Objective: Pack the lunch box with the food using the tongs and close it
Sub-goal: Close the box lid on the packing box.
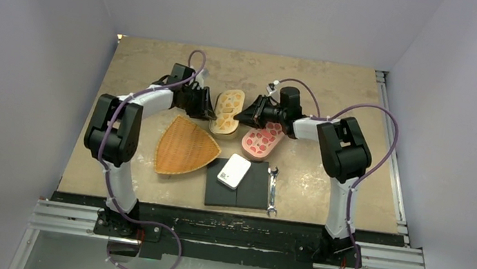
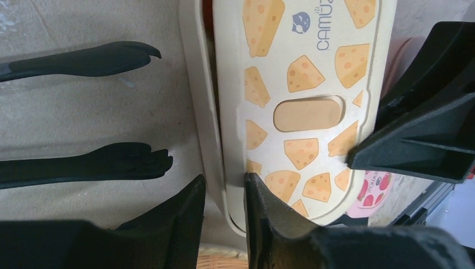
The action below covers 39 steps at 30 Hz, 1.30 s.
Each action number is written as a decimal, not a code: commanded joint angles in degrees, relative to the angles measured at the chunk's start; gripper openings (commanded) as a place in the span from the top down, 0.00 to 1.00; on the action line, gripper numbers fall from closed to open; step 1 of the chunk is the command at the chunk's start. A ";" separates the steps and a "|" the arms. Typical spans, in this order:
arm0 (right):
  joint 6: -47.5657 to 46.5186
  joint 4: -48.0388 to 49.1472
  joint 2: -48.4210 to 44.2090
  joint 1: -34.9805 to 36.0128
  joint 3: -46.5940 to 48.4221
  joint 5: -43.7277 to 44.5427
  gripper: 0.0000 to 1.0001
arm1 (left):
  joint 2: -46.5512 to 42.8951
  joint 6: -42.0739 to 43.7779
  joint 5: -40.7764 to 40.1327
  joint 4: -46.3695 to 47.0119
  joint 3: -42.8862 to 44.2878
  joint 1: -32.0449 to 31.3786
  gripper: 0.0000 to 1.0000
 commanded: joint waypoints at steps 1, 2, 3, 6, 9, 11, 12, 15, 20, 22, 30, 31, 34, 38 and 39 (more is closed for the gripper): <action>-3.37 -3.08 -0.45 0.40 1.62 -0.43 0.73 | 1.99 0.18 -0.85 -0.11 1.10 0.05 0.71; -3.97 -3.84 -0.79 0.36 1.67 -0.10 0.69 | 1.98 0.23 -1.06 -0.14 1.09 0.05 0.72; -4.53 -4.57 -1.13 0.27 1.75 0.25 0.65 | 1.98 0.31 -1.19 -0.14 1.01 0.05 0.73; -6.19 -6.20 -2.46 0.07 1.81 1.39 0.54 | 2.07 0.19 -1.30 -0.14 0.92 0.05 0.74; -8.48 -8.98 -3.53 -0.08 2.66 2.69 0.48 | 1.96 0.13 -1.03 0.06 0.87 0.05 0.74; -9.95 -10.80 -4.21 -0.25 3.10 3.54 0.46 | 1.28 -0.07 -0.41 0.97 0.57 0.05 0.74; -10.86 -11.84 -4.72 -0.38 3.34 4.11 0.45 | 0.78 -0.15 -0.38 1.55 0.31 0.05 0.73; -13.71 -15.71 -6.18 -0.84 4.43 6.17 0.43 | -0.37 0.08 -0.42 1.97 0.12 0.05 0.68; -17.47 -20.28 -8.27 -1.69 6.13 8.92 0.41 | -2.34 0.99 -1.04 1.92 0.57 0.05 0.57; -18.64 -21.21 -8.89 -1.84 6.43 10.80 0.41 | -3.09 1.28 -1.76 1.88 1.09 0.05 0.53; -20.21 -23.39 -8.85 -0.89 8.38 19.08 0.50 | -3.45 0.00 -2.11 1.88 3.94 0.49 0.44; -20.33 -23.79 -8.61 -0.60 8.91 19.82 0.50 | -3.32 -0.03 -1.89 1.84 4.43 0.49 0.44; -20.64 -25.06 -8.04 0.46 10.42 22.20 0.50 | -3.02 -0.07 -1.86 1.36 5.13 0.58 0.44; -20.55 -26.09 -7.94 1.59 11.52 26.26 0.50 | -3.04 0.30 -2.81 1.56 4.49 0.66 0.43; -20.52 -26.17 -7.99 1.85 11.56 27.23 0.50 | -2.96 0.41 -2.99 1.59 4.39 0.67 0.42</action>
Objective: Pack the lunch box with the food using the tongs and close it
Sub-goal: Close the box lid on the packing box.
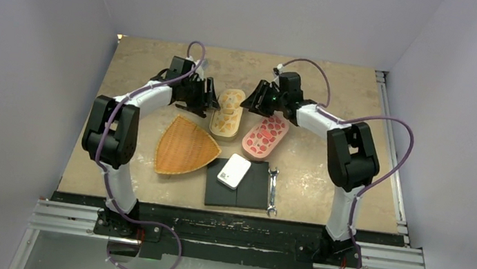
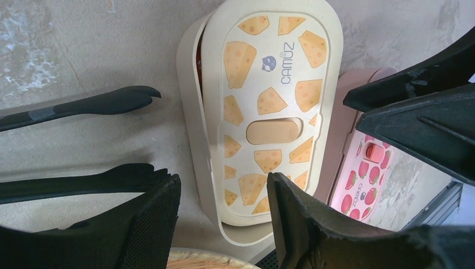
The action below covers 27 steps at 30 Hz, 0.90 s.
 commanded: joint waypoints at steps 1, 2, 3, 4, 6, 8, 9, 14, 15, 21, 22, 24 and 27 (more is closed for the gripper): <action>-1.13 -1.50 -1.32 1.37 2.74 6.63 0.50 | -1.82 0.41 -1.14 0.92 1.04 0.67 0.42; -1.14 -1.61 -1.14 1.44 2.94 7.16 0.51 | -1.74 0.42 -1.19 0.90 1.03 0.67 0.42; -1.18 -1.63 -0.85 1.74 3.18 7.44 0.51 | -1.65 0.39 -1.20 0.85 0.92 0.59 0.42; -1.24 -1.63 -0.52 1.91 3.47 7.77 0.52 | -1.60 0.40 -1.12 0.85 0.89 0.70 0.42; -1.41 -3.08 0.24 2.50 4.12 8.25 0.57 | -1.62 0.50 -1.02 0.83 0.85 0.75 0.42; -1.37 -3.19 0.96 2.85 4.58 8.36 0.60 | -1.77 0.72 -1.07 0.77 0.53 0.76 0.42; -1.23 -3.14 1.36 2.95 4.71 8.20 0.62 | -1.94 0.90 -1.22 0.72 0.27 0.76 0.42; -1.18 -3.27 2.81 3.34 5.25 8.32 0.64 | -2.00 1.61 -2.22 0.11 0.01 0.80 0.42; -1.18 -3.37 3.11 3.35 5.28 8.40 0.64 | -1.99 1.66 -2.21 0.15 0.01 0.84 0.42; -1.18 -3.17 4.14 3.69 5.00 8.95 0.76 | -1.84 1.73 -2.09 -0.03 -0.05 0.89 0.41; -1.13 -3.14 4.43 3.69 5.09 8.65 0.78 | -1.82 1.81 -2.00 -0.09 -0.08 0.97 0.41; -0.51 -3.20 5.12 3.65 5.06 6.34 0.80 | -1.86 1.91 -1.99 -0.16 -0.16 0.99 0.41; 0.98 -2.01 6.07 3.59 4.72 3.16 0.89 | -1.95 2.09 -2.18 -0.33 -0.34 1.02 0.41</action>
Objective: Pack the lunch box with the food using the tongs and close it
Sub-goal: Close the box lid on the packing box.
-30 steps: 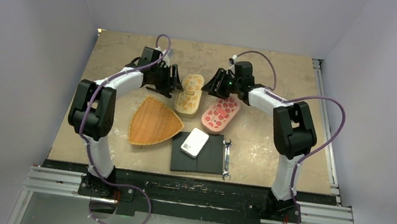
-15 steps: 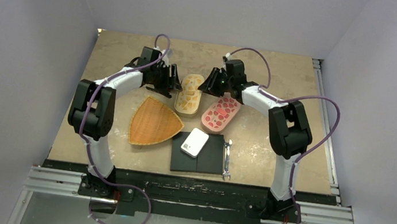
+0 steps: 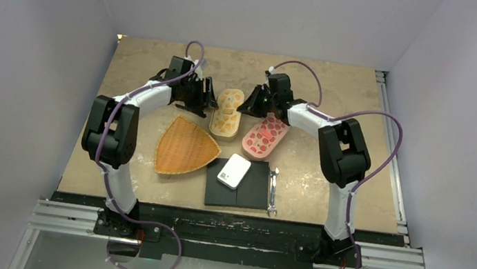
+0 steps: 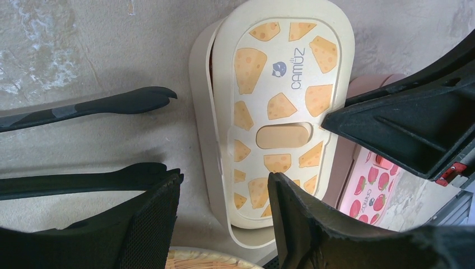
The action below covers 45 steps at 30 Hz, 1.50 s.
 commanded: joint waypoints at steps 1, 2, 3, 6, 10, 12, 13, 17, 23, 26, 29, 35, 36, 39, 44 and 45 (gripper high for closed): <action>1.07 0.25 2.47 0.12 1.13 -3.66 0.93 | -1.95 1.83 -0.30 -0.07 -0.39 0.67 0.41; 1.43 0.27 2.75 0.10 1.26 -4.20 0.98 | -1.97 1.84 -0.38 -0.15 -0.34 0.66 0.41; 1.75 0.27 2.90 0.00 1.34 -4.73 1.00 | -1.97 1.89 -0.46 -0.18 -0.40 0.72 0.41; 2.66 2.01 2.02 -0.30 0.66 -6.21 1.00 | -2.06 2.01 -0.56 -0.27 -0.39 0.84 0.41; 6.06 7.17 -0.94 -1.99 -2.69 -9.98 1.00 | -2.74 2.00 -0.57 -0.27 -0.42 1.34 0.41; 8.41 10.12 -1.75 -2.94 -4.58 -12.21 1.00 | -3.50 1.74 -0.39 0.31 -0.85 1.54 0.41; 8.87 10.83 -1.91 -3.23 -5.00 -12.93 1.00 | -3.85 1.58 -0.24 0.60 -1.11 1.62 0.41; 10.77 12.79 -1.65 -3.47 -5.44 -15.73 1.00 | -4.43 1.28 0.59 0.93 -1.38 1.94 0.41; 12.19 15.18 -1.93 -4.43 -6.15 -19.01 1.00 | -5.28 1.24 1.24 0.90 -1.71 2.53 0.41; 10.46 13.64 -1.59 -4.45 -4.69 -18.47 1.00 | -5.40 1.01 2.15 1.11 -1.80 2.78 0.41; 10.49 13.89 -1.38 -4.44 -4.73 -18.43 1.00 | -5.15 0.74 3.19 1.31 -1.80 2.87 0.41; 11.49 14.99 -0.20 -4.21 -3.89 -17.69 1.00 | -4.24 0.66 4.83 1.31 -1.82 2.87 0.41; 11.56 15.10 -0.03 -4.18 -3.77 -17.52 1.00 | -3.93 0.63 5.13 1.27 -1.74 2.82 0.41; 11.76 15.42 0.54 -4.15 -3.33 -17.31 1.00 | -2.94 0.26 6.19 0.99 -1.48 2.86 0.41; 12.29 15.83 2.10 -3.62 -2.18 -17.58 1.00 | -2.15 0.18 7.27 0.55 -1.02 2.87 0.41; 12.33 15.83 2.37 -3.48 -1.91 -17.57 1.00 | -2.15 0.17 7.33 0.59 -1.02 2.87 0.41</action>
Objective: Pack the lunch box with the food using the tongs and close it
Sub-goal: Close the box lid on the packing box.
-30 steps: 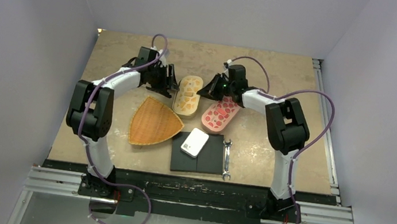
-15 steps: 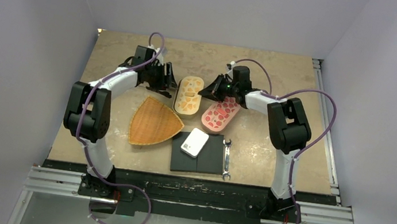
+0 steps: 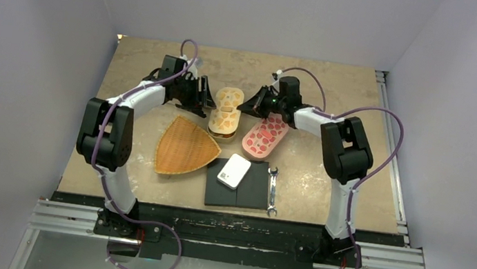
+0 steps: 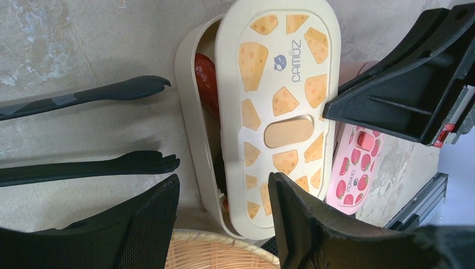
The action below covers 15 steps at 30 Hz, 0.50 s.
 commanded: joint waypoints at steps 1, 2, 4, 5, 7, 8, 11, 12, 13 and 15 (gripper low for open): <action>1.03 3.24 1.39 0.78 3.54 -1.36 1.00 | 0.24 -0.57 2.22 0.61 0.68 0.44 0.41; 1.04 3.24 1.69 0.86 3.71 -1.36 1.00 | 0.27 -0.59 2.26 0.54 0.68 0.48 0.41; 0.97 3.00 2.02 0.90 4.01 -1.13 1.00 | 0.30 -0.60 2.22 0.48 0.75 0.49 0.42; 0.84 2.79 2.17 0.96 4.16 -0.98 1.00 | 0.44 -0.58 2.22 0.44 0.79 0.49 0.42; 0.65 2.50 2.44 0.96 4.15 -0.82 1.00 | 0.62 -0.58 2.16 0.20 0.85 0.49 0.42; 0.56 2.41 2.50 0.95 4.13 -0.75 1.00 | 0.79 -0.57 2.14 0.13 0.93 0.49 0.43; 0.38 2.20 2.90 0.97 4.28 -0.63 1.00 | 1.18 -0.58 2.14 -0.18 1.08 0.49 0.44; 0.30 2.00 3.15 0.97 4.45 -0.65 1.00 | 1.30 -0.58 2.09 -0.25 1.14 0.49 0.44; 0.21 1.74 3.32 0.97 4.60 -0.67 1.00 | 1.41 -0.62 2.01 -0.36 1.12 0.47 0.44; 0.04 1.15 3.54 0.97 4.58 -0.46 1.00 | 1.86 -0.58 1.73 -0.62 1.20 0.46 0.46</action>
